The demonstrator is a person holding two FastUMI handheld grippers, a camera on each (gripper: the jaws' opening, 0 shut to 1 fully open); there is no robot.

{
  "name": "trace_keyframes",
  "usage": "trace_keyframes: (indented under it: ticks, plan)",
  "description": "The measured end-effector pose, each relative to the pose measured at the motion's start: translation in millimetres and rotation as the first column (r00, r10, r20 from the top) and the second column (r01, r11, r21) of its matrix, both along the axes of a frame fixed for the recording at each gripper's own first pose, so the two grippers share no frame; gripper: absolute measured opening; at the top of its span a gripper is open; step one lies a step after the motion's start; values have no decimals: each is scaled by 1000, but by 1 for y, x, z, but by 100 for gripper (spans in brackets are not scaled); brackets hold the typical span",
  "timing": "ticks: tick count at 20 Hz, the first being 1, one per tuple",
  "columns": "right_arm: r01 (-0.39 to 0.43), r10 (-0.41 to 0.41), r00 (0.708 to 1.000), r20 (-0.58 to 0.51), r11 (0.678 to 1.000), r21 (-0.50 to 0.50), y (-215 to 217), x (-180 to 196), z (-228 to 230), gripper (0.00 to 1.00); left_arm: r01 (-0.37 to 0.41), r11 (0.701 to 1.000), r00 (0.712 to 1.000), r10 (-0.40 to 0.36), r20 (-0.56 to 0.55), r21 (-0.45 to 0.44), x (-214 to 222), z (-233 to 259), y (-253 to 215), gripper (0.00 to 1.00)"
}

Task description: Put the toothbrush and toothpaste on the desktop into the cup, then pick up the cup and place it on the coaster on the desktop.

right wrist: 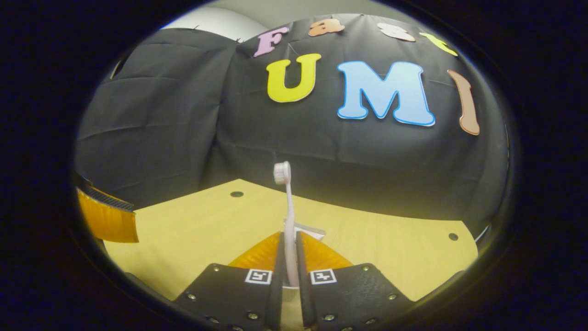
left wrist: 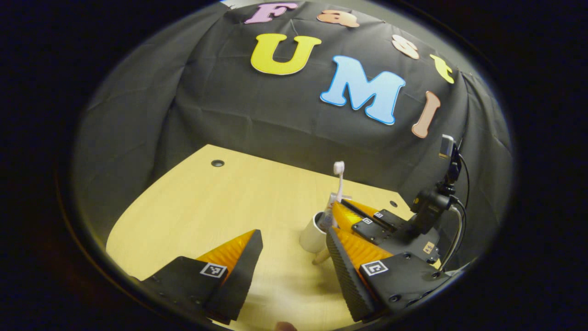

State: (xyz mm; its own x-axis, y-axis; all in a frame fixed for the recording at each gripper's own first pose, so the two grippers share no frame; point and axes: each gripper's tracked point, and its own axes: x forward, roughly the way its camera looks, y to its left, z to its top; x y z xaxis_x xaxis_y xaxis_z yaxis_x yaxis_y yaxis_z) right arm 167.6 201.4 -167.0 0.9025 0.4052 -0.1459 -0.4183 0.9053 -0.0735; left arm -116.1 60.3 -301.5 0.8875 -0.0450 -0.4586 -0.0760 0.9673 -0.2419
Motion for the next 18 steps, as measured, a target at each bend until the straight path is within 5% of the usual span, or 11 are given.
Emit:
trace_keyframes:
  ticks: [3, 5, 10, 18]
  plan:
    - [4, -4, 1000, -2, 1000, 16, -6, -2, 3, 39, 9, 1000, 1000, -9, -2, 3, 2, -1, -6, 91]
    - [11, -11, 1000, -10, 999, 34, -10, -5, 8, 65, 15, 1000, 1000, -15, -4, 6, 4, -2, -8, 91]
    - [67, -67, 998, 1, 996, 53, -39, -10, 30, 78, 33, 999, 999, -32, -31, 4, 16, -10, -18, 91]
    - [174, -173, 985, -28, 981, 80, -103, -34, 65, 78, 116, 993, 985, -117, -128, -12, 48, -31, -61, 91]
